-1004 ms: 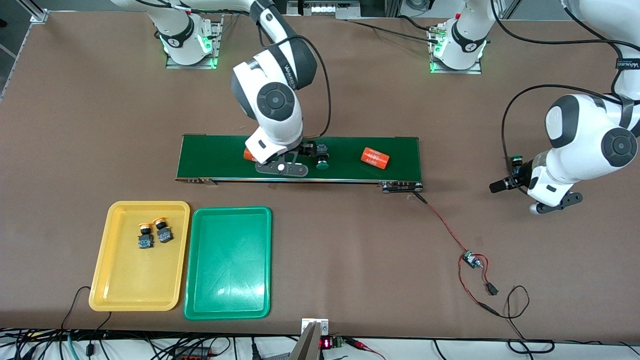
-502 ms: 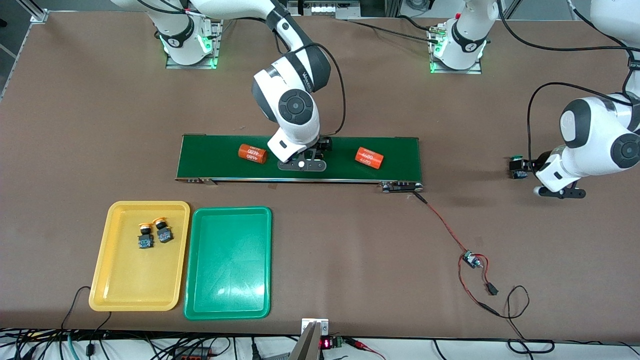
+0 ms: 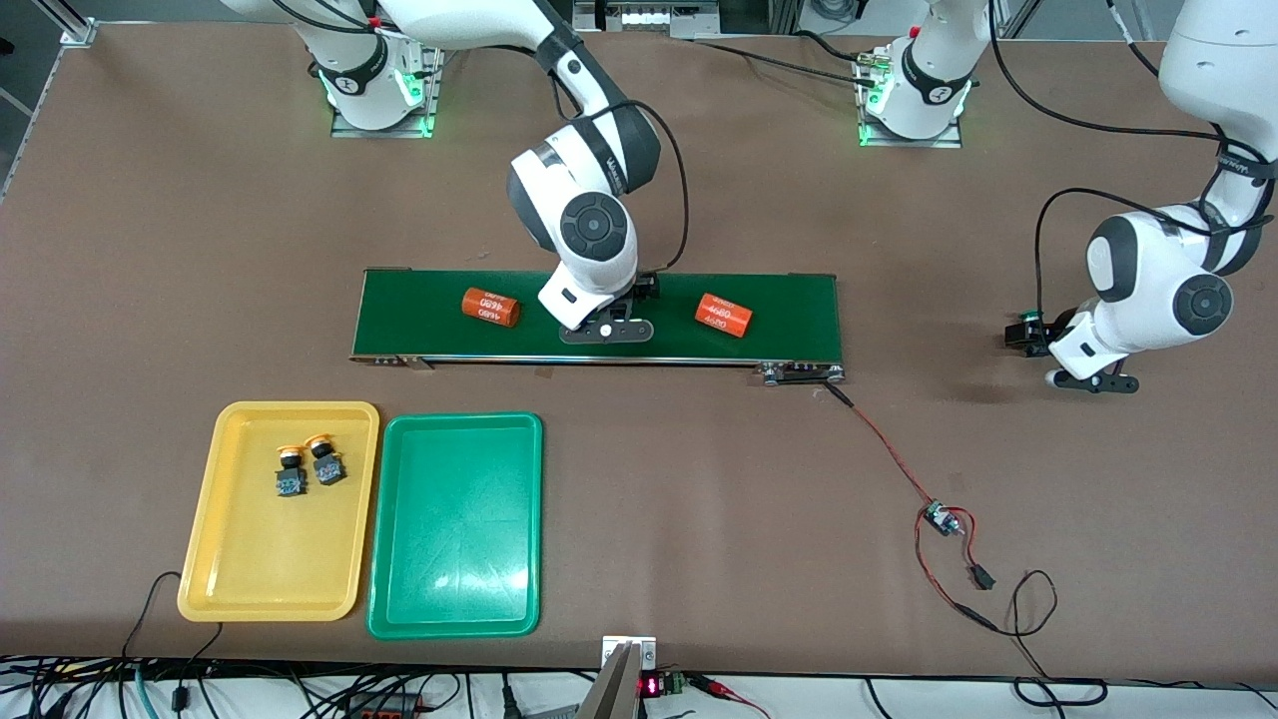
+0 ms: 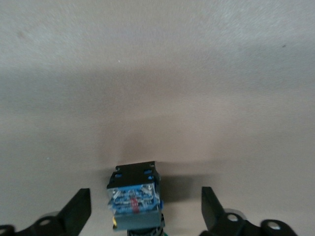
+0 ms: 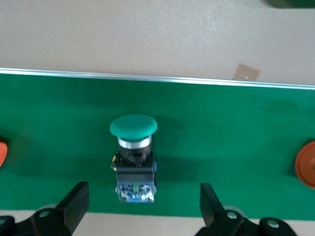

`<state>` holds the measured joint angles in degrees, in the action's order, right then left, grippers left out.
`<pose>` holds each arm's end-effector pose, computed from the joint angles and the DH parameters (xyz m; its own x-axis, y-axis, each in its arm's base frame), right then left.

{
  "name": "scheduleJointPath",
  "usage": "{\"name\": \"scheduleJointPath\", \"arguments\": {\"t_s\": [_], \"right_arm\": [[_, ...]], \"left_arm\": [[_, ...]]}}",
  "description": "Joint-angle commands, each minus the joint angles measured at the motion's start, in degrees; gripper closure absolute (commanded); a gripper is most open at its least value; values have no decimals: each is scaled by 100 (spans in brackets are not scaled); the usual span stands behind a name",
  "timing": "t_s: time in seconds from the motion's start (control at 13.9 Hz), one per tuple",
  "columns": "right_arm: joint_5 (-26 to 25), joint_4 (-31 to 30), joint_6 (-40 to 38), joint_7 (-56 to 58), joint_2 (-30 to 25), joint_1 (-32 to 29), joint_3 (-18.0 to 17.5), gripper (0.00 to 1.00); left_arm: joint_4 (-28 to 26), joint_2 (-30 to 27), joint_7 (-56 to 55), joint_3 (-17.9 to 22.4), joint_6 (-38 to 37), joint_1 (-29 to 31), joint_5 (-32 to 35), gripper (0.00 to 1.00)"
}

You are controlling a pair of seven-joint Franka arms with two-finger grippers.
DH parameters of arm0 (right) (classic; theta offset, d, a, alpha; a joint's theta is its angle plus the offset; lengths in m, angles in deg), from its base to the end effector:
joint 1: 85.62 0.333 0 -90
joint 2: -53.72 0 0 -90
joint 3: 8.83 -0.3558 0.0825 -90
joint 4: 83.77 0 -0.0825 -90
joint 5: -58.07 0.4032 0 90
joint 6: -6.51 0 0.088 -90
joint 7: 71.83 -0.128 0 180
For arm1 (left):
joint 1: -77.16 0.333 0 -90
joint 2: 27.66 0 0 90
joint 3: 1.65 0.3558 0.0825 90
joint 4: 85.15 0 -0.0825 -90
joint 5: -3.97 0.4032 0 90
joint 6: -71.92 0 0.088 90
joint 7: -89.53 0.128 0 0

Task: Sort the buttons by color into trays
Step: 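Carry the green button to the green tray while the left gripper places its button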

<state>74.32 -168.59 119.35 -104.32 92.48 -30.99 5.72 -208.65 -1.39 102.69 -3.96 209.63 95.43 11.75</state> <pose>0.5254 0.5128 0.2738 0.9824 0.0389 -0.1825 0.0431 -0.9989 0.0195 0.5429 0.1576 0.1654 0.9747 -0.0574 -0.2162 -0.0591 -0.9983 -0.0013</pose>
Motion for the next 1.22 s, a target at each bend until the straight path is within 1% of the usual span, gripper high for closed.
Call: {"name": "scheduleJointPath", "arguments": {"t_s": [0.0,0.07,0.14,0.22,0.29,0.36,0.43,0.5,0.57,0.65,0.72,0.86,1.15], "right_arm": [[106,-52,263,128,132,-49,-66,5],[106,-105,377,119,150,-58,-66,13],[106,-140,465,119,150,-58,-66,23],[115,-167,484,67,141,-75,-66,50],[115,-167,466,58,141,-84,-66,65],[115,-176,466,75,150,-93,-66,83],[115,-176,440,119,141,-93,-66,94],[106,-167,431,128,132,-102,-66,100],[115,-158,448,111,115,-137,-66,100],[115,-123,440,110,71,-189,-66,100],[106,-114,440,145,-16,-294,-58,100],[97,-88,414,181,-183,-662,-57,100],[18,-9,475,313,-281,-1339,-31,100]], "left_arm": [[-60,-123,133,28,-42,-16,101,60],[-60,-140,134,28,-200,-16,101,77],[-25,-166,134,20,-332,-25,101,86],[10,-245,134,19,-455,-34,101,88],[45,-376,81,2,-569,-51,93,90],[185,-473,29,-59,-805,-77,32,90],[430,-535,2,-129,-1217,-130,-73,90],[754,-536,-129,-330,-1717,-148,-283,90],[1062,-536,-522,-506,-2165,-174,-607,90],[1239,-536,-1117,-630,-2483,-244,-880,90],[1328,-536,-1715,-848,-2643,-297,-987,88],[1303,-518,-2901,-1245,-2680,-324,-997,87],[1329,-492,-6011,-2123,-2610,-534,-1058,89]]}}
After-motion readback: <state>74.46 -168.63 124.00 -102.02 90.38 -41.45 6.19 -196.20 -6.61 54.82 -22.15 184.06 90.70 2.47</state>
